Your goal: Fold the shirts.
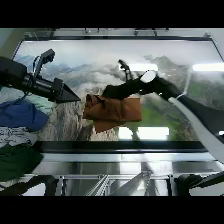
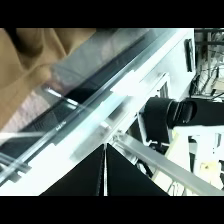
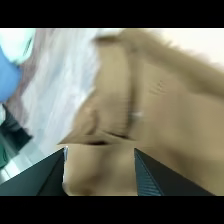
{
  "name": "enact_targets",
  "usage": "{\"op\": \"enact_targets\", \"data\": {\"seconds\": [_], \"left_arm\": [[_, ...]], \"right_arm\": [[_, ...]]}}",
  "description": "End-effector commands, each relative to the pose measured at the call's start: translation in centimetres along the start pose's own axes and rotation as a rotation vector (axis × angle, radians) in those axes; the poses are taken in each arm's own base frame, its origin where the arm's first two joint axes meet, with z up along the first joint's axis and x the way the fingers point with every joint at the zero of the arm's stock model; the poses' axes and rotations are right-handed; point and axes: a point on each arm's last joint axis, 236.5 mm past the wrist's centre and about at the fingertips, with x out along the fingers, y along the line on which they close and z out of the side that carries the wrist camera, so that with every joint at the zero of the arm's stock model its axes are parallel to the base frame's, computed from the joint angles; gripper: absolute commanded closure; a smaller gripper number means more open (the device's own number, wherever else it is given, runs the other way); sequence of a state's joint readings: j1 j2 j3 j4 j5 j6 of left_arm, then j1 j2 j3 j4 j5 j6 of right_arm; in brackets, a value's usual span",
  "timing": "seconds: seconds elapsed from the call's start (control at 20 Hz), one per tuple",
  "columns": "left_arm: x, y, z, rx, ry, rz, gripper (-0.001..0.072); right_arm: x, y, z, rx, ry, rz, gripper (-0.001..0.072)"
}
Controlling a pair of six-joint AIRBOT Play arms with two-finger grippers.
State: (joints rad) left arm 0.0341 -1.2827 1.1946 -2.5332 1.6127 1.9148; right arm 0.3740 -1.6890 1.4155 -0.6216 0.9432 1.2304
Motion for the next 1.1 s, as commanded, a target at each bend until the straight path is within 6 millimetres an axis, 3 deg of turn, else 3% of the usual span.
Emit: {"op": "enact_targets", "data": {"seconds": [0.0,0.05,0.15,0.2,0.25,0.35,0.45,0.6,0.85,1.0,1.05], "left_arm": [[0.9,0.7,-2.9,-0.007,0.002,-0.004,0.0678],[0.9,0.9,-3.3,-0.016,-0.004,-0.004,0.0678],[1.1,1.1,-4.0,-0.018,-0.024,0.005,0.0678],[1.1,1.1,-4.4,-0.022,-0.027,0.006,0.0678],[1.1,1.0,-4.7,-0.023,-0.028,0.005,0.0678],[1.1,0.8,-5.0,-0.016,-0.039,0.009,0.0678],[0.9,0.4,-5.2,-0.003,-0.058,0.017,0.0678],[0.7,-0.2,-5.7,0.01,-0.067,0.019,0.0678],[0.2,-1.1,-5.9,0.037,-0.088,0.024,0.0678],[0.2,-1.3,-6.2,0.03,-0.076,0.018,0.0678],[0.2,-1.3,-6.2,0.029,-0.074,0.017,0.0678]], "right_arm": [[-11.4,-4.4,1.3,0.025,-0.022,-0.128,0.024],[-15.0,-6.0,1.1,0.05,-0.043,-0.189,0.024],[-20.1,-10.3,-0.8,0.148,-0.058,-0.33,0.0183],[-21.4,-12.6,-2.4,0.218,-0.057,-0.376,0.0085],[-21.5,-14.1,-4.0,0.281,-0.049,-0.375,0.0068],[-19.0,-16.2,-7.2,0.391,-0.033,-0.308,0.0068],[-15.4,-16.3,-8.8,0.456,-0.051,-0.186,0.0069],[-10.9,-14.9,-9.4,0.525,-0.049,0.012,0.0072],[-4.6,-13.0,-10.6,0.588,0.025,0.147,0.0074],[-2.4,-11.5,-10.1,0.604,0.009,0.225,0.0075],[-2.1,-11.0,-9.6,0.593,-0.01,0.249,0.0106]]}}
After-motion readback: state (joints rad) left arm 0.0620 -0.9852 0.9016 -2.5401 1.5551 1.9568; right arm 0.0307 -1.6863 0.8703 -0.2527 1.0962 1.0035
